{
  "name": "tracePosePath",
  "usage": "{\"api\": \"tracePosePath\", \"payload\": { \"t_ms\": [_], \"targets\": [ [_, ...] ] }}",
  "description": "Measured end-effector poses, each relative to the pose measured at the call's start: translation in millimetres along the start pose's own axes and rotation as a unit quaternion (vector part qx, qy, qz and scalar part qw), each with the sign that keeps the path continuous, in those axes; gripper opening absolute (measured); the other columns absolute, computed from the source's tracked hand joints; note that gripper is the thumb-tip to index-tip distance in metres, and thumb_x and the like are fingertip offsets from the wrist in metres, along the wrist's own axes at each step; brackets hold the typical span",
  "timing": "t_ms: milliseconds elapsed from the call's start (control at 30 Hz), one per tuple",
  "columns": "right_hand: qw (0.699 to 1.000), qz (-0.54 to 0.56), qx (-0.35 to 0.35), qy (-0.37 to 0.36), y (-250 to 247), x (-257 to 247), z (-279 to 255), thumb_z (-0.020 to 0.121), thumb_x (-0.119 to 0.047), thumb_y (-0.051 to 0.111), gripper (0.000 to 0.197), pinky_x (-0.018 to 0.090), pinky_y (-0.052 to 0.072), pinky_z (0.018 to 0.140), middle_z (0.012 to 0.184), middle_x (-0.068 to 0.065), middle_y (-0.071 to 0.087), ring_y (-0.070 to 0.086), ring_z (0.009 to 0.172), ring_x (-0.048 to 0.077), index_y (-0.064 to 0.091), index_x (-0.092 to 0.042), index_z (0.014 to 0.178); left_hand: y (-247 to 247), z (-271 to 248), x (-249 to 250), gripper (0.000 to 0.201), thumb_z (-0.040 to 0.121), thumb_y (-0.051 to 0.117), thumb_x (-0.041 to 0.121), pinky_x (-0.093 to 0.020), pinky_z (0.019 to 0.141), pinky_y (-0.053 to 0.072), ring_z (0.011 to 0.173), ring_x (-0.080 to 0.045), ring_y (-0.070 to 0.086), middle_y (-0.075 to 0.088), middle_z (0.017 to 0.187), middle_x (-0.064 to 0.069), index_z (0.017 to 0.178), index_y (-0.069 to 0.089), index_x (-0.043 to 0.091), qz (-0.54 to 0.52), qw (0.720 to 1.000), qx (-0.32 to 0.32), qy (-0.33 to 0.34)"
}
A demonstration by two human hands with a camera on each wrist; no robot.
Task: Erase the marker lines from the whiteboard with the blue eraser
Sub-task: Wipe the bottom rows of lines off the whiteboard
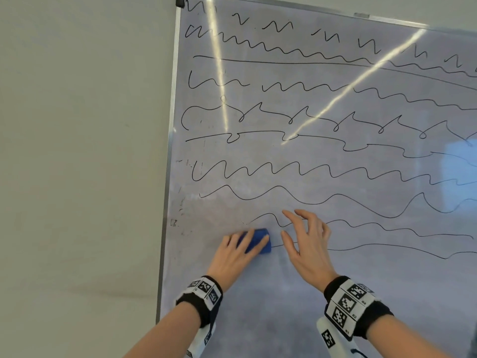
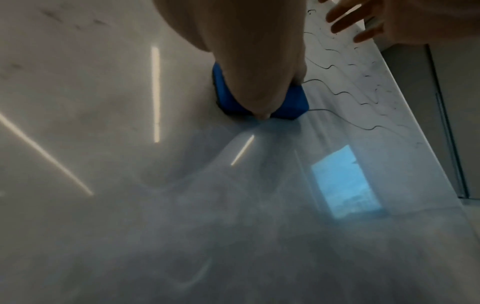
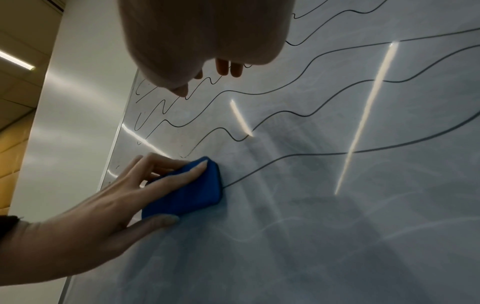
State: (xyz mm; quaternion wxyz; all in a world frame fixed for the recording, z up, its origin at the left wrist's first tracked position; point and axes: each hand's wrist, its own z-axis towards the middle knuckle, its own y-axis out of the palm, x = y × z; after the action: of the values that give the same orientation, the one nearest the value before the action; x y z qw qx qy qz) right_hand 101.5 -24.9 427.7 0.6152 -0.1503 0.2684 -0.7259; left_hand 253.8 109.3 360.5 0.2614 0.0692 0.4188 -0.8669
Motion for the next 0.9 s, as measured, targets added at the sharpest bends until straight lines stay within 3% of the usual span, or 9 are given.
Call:
{"api": "tracePosePath", "payload": {
  "t_ms": [100, 167, 233, 333, 433, 567, 667, 800, 900],
  "targets": [
    [1.0, 0.002, -0.002, -0.008, -1.6, 1.5, 3.3, 0.092, -0.04, 0.038, 0.043, 0.034, 0.017, 0.102, 0.127, 0.0, 0.039, 0.039, 0.115, 0.014, 0.043, -0.029, 0.134, 0.2, -12.0, -18.0, 0.092, 0.06, 0.055, -0.001, -0.037, 0.074, 0.045, 0.097, -0.03, 0.05, 0.043, 0.131, -0.013, 0.145, 0.032, 0.024, 0.032, 0.999, -0.002, 0.03],
    [1.0, -0.003, 0.0, -0.012, -4.8, 4.7, 5.1, 0.092, -0.04, 0.038, 0.043, 0.033, 0.016, 0.103, 0.127, 0.0, 0.039, 0.038, 0.115, 0.015, 0.043, -0.029, 0.134, -7.1, -18.7, -38.5, 0.093, 0.059, 0.048, -0.007, -0.038, 0.072, 0.041, 0.092, -0.031, 0.047, 0.043, 0.131, -0.014, 0.146, 0.031, 0.024, 0.024, 0.999, 0.017, -0.034],
    [1.0, -0.007, 0.003, -0.01, -8.7, 9.6, 5.6, 0.092, -0.04, 0.039, 0.043, 0.034, 0.015, 0.104, 0.128, 0.0, 0.038, 0.037, 0.115, 0.015, 0.042, -0.03, 0.134, -15.1, -16.3, -50.2, 0.103, 0.051, 0.056, -0.015, -0.039, 0.069, 0.04, 0.088, -0.031, 0.042, 0.044, 0.131, -0.016, 0.145, 0.033, 0.022, 0.007, 0.994, 0.034, -0.106],
    [1.0, -0.002, 0.006, -0.007, -13.9, 16.1, 4.6, 0.092, -0.04, 0.038, 0.042, 0.035, 0.015, 0.104, 0.128, -0.001, 0.037, 0.036, 0.115, 0.013, 0.041, -0.03, 0.134, -17.3, 1.0, -31.7, 0.106, 0.046, 0.057, -0.016, -0.039, 0.067, 0.043, 0.088, -0.031, 0.041, 0.043, 0.131, -0.018, 0.143, 0.034, 0.021, -0.027, 0.986, 0.048, -0.157],
    [1.0, -0.005, 0.009, -0.012, -17.3, 19.0, 4.4, 0.093, -0.04, 0.038, 0.042, 0.034, 0.017, 0.103, 0.127, -0.001, 0.038, 0.038, 0.116, 0.014, 0.042, -0.03, 0.133, -5.7, 13.7, 7.0, 0.085, 0.063, 0.047, -0.005, -0.038, 0.07, 0.044, 0.091, -0.031, 0.048, 0.041, 0.133, -0.016, 0.142, 0.036, 0.023, -0.016, 0.998, 0.019, -0.054],
    [1.0, -0.013, 0.008, -0.018, -21.9, 23.3, 5.8, 0.093, -0.04, 0.038, 0.043, 0.034, 0.017, 0.103, 0.127, -0.001, 0.038, 0.039, 0.118, 0.015, 0.042, -0.028, 0.134, -0.2, 14.4, 8.7, 0.077, 0.07, 0.052, 0.003, -0.036, 0.074, 0.048, 0.094, -0.029, 0.055, 0.047, 0.13, -0.012, 0.143, 0.036, 0.025, 0.031, 0.997, -0.004, 0.068],
    [1.0, -0.015, 0.008, -0.014, -25.7, 28.2, 4.9, 0.093, -0.039, 0.038, 0.043, 0.037, 0.019, 0.103, 0.127, 0.0, 0.038, 0.039, 0.117, 0.015, 0.042, -0.028, 0.134, -13.2, 12.3, -25.4, 0.08, 0.068, 0.036, -0.002, -0.037, 0.072, 0.044, 0.093, -0.03, 0.049, 0.049, 0.13, -0.013, 0.144, 0.035, 0.024, 0.037, 0.999, 0.025, 0.009],
    [1.0, -0.012, 0.008, -0.004, -28.5, 33.6, 0.3, 0.093, -0.04, 0.038, 0.042, 0.039, 0.021, 0.103, 0.127, -0.001, 0.037, 0.039, 0.113, 0.014, 0.043, -0.028, 0.134, -25.5, 14.8, -35.5, 0.099, 0.054, 0.061, -0.01, -0.04, 0.072, 0.044, 0.092, -0.032, 0.044, 0.051, 0.131, -0.017, 0.144, 0.034, 0.022, 0.0, 0.997, 0.023, -0.068],
    [1.0, -0.011, 0.017, -0.004, -31.9, 34.1, 0.6, 0.092, -0.039, 0.039, 0.043, 0.041, 0.025, 0.101, 0.126, 0.001, 0.04, 0.042, 0.109, 0.014, 0.044, -0.027, 0.133, -23.2, 43.1, -0.5, 0.08, 0.067, 0.047, -0.003, -0.039, 0.07, 0.044, 0.09, -0.031, 0.047, 0.053, 0.13, -0.016, 0.142, 0.038, 0.023, -0.018, 0.999, 0.022, -0.046]
  ]
}}
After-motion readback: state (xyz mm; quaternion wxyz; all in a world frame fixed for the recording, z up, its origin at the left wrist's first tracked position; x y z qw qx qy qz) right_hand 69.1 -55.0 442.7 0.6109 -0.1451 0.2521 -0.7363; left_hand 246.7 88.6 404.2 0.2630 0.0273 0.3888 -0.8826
